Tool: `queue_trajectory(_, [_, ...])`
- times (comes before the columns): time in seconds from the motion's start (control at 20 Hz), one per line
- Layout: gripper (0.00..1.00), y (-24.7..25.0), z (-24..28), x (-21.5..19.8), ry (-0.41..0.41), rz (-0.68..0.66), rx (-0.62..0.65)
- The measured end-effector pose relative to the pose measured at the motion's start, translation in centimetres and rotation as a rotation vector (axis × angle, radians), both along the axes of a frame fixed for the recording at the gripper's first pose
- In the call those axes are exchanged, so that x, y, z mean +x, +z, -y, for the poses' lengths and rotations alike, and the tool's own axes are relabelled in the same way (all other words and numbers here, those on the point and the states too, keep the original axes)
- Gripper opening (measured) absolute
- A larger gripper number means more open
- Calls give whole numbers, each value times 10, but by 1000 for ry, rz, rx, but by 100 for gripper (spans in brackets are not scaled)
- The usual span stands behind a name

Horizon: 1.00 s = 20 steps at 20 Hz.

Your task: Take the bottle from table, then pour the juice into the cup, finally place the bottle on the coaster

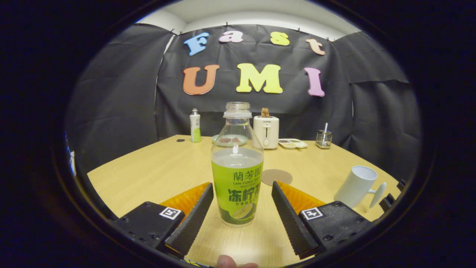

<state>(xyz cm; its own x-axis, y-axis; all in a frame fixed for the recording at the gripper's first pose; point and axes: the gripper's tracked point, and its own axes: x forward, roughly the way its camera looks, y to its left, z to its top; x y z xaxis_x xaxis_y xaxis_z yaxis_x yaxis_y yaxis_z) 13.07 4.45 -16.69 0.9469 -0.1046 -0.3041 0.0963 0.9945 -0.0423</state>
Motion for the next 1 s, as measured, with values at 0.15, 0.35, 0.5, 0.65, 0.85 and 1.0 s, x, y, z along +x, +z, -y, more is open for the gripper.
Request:
queue_trajectory(0.15, [100, -6, -1, 5, -14, -28, -32])
queue_trajectory(0.35, [89, -3, 2, 12, -34, -32, -69])
queue_trajectory(0.5, [84, -3, 7, 16, -53, -46, -65])
queue_trajectory(0.65, [82, 4, 4, 15, -54, -50, -34])
queue_trajectory(0.85, [80, 23, 4, 10, -51, -36, 7])
queue_trajectory(1.0, [79, 44, 8, 3, -52, 1, 73])
